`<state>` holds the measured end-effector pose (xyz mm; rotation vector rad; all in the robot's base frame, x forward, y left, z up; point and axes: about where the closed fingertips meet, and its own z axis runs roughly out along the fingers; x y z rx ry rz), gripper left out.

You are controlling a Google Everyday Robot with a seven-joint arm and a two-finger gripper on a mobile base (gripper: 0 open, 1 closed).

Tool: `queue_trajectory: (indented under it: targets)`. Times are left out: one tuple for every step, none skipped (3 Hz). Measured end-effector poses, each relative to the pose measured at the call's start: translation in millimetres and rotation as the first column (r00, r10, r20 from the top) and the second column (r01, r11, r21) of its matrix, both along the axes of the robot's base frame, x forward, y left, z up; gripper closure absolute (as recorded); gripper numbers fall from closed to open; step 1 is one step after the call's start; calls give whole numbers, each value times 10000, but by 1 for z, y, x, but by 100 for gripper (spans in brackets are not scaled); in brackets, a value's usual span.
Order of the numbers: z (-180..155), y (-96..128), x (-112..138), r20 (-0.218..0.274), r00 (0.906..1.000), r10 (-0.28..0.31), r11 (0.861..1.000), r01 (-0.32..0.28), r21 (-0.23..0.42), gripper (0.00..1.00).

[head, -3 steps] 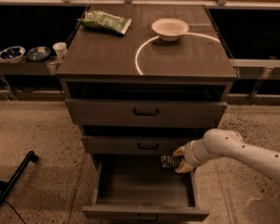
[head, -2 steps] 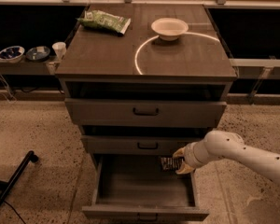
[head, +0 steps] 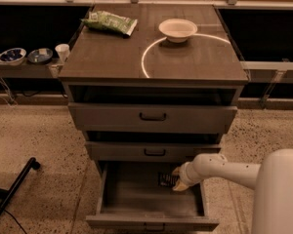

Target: Place rxbar chocolate into bottom drawer

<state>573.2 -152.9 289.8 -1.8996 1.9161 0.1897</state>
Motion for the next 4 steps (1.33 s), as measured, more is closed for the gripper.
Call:
queue_trajectory:
  targets:
    - [-44, 10, 1, 101, 9991, -421, 9991, 420, 38, 100]
    - [-68, 19, 4, 196, 9971, -729, 9966, 721, 407, 73]
    - [-68, 19, 4, 196, 9971, -729, 9966, 721, 407, 50]
    - [-68, 19, 4, 195, 9971, -729, 9966, 720, 408, 27]
